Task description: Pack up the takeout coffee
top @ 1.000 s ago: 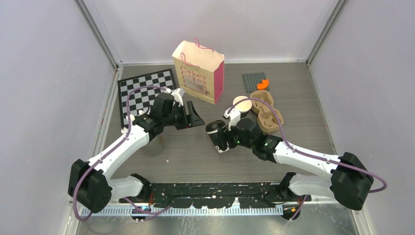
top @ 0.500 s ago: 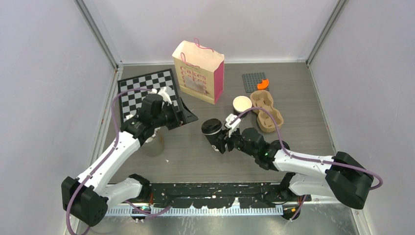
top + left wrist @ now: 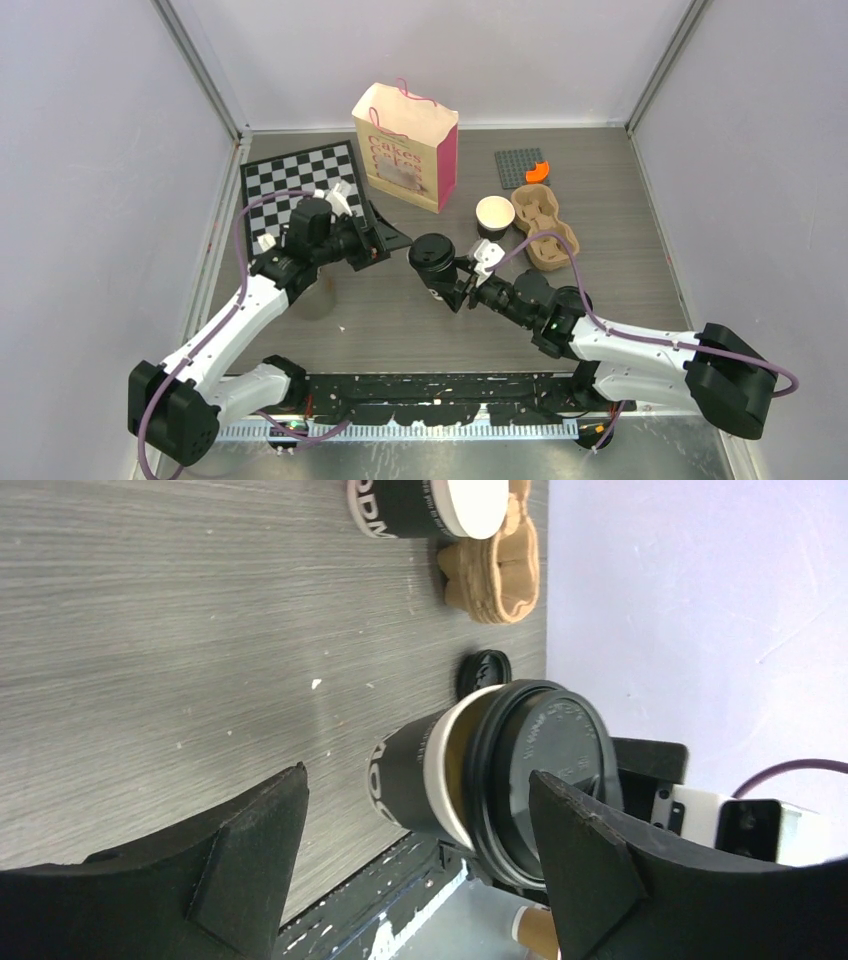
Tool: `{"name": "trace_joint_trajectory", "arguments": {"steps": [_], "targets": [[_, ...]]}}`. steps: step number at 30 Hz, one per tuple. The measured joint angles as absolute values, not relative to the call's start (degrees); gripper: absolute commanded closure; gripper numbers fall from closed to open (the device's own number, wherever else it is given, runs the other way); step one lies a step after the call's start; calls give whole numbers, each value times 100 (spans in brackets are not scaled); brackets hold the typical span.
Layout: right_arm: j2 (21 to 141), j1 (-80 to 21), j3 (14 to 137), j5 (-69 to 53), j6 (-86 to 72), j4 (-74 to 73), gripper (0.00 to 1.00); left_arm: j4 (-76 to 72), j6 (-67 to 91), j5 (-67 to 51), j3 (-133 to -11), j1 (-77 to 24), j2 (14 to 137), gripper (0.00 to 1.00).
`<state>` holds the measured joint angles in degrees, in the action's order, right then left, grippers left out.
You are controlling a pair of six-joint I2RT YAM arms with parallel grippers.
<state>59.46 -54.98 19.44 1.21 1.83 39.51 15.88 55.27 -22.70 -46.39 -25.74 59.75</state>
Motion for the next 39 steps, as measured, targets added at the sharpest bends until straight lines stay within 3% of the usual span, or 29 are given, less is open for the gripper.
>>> {"name": "trace_joint_trajectory", "arguments": {"steps": [12,20,39], "targets": [[5948,-5594,1927,121,294,3953,35,926,5507,-2724,-4405,-2574,5828,15],[5994,-5614,1916,128,342,4075,35,622,5551,-2954,-4252,-2574,6101,21],[7491,-5614,1750,145,414,5343,34,-93,5636,-3107,-3677,-2561,6495,54]]}}
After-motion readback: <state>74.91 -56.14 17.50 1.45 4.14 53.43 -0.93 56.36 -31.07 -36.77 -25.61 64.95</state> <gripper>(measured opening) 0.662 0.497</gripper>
